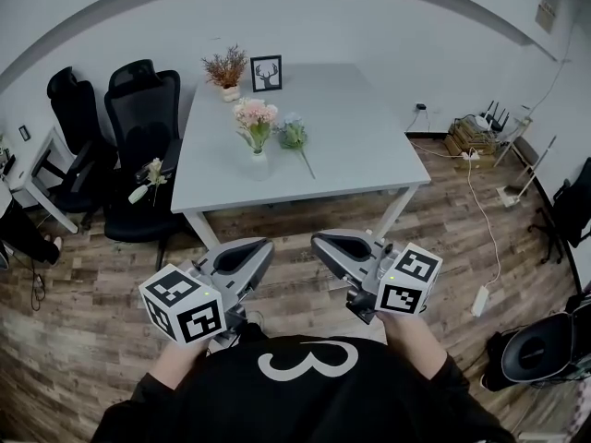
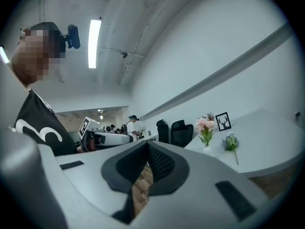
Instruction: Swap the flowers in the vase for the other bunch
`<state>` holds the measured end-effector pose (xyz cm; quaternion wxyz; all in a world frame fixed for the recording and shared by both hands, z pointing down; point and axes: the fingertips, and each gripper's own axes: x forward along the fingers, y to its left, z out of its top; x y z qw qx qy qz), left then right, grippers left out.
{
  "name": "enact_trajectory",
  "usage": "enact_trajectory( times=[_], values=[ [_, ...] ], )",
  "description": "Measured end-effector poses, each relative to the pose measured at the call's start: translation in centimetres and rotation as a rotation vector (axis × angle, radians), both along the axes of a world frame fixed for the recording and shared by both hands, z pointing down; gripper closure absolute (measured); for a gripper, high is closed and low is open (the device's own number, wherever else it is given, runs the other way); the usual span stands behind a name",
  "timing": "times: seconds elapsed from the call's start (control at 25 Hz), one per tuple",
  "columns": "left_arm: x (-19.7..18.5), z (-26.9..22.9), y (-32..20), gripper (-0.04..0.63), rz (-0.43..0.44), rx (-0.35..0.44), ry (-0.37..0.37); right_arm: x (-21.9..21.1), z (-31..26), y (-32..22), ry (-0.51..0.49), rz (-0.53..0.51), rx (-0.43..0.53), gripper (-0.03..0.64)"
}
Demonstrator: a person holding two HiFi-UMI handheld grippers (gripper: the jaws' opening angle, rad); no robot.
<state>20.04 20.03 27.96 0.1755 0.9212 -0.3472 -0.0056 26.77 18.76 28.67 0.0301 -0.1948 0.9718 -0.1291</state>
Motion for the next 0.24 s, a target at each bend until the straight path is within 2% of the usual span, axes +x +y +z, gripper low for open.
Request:
enact_trajectory(
  times=[0.24],
  values=[
    [0.76,-0.28,0.66,0.584,0.003,0.01,0.002,0.93,-0.15,0.76,0.003,0.009,0.013,0.609]
  ],
)
